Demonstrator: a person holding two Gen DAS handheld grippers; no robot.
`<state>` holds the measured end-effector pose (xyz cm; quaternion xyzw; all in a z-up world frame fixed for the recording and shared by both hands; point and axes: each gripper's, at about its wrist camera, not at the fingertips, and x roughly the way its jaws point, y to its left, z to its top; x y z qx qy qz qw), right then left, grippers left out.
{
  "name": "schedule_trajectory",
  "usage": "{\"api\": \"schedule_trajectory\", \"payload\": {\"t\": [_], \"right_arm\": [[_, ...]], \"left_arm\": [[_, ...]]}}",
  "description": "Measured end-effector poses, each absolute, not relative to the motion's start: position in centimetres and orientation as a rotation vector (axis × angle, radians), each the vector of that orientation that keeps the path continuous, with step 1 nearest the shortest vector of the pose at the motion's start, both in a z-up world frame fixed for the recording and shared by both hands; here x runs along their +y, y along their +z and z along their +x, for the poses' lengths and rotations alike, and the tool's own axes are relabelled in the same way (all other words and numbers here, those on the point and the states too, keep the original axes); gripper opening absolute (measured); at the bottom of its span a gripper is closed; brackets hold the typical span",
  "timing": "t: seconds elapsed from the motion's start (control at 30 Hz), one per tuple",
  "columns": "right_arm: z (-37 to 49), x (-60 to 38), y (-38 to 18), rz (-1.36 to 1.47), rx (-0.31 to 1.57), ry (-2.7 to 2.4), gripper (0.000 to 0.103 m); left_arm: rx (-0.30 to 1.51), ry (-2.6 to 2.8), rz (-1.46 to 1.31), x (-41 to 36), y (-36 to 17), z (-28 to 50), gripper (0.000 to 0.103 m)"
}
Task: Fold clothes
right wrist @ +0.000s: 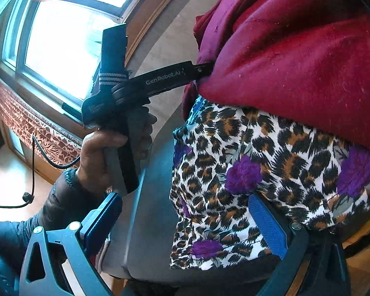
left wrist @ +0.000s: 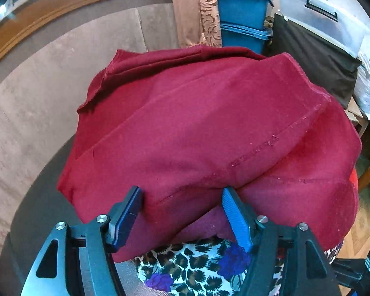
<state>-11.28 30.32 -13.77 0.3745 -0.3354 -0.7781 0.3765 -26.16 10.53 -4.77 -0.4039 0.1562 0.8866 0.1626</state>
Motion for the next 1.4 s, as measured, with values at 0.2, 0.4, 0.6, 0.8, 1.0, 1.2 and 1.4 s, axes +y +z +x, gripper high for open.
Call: {"api": "schedule_trajectory", "payload": {"t": [0.2, 0.4, 0.6, 0.8, 1.0, 1.2, 1.4], "right_arm": [[-11.2, 29.8, -13.5, 0.948, -0.853, -2.003, 0.103], [-10.9, 29.9, -13.7, 0.937, -0.840, -2.020, 0.103], [-10.5, 30.0, -13.7, 0.920, -0.828, -2.030, 0.103], [-11.0, 31.2, -12.5, 1.009, -0.845, -1.999, 0.103], [-10.2, 40.8, -6.8, 0.714, -0.916, -2.376, 0.103], [-12.7, 47.7, -6.8, 0.652, -1.071, -2.594, 0.103], [-16.5, 47.3, -8.3, 0.716, -1.194, -2.454, 0.103]], "left_arm": [[0.582, 2.431, -1.137, 13.1, -5.6, -26.8, 0.079], [0.098, 2.460, -1.207, 9.8, -4.8, -29.7, 0.026], [-0.621, 2.448, -1.191, 1.2, -5.0, -30.8, 0.014], [-1.049, 2.439, -1.129, -5.4, -6.9, -27.8, 0.014], [-1.466, 2.381, -1.114, -11.6, -10.4, -23.4, 0.031], [-1.360, 2.450, -1.058, -10.5, -9.3, -19.0, 0.040], [-0.995, 2.208, -1.041, -1.1, -6.2, -20.3, 0.062]]}}
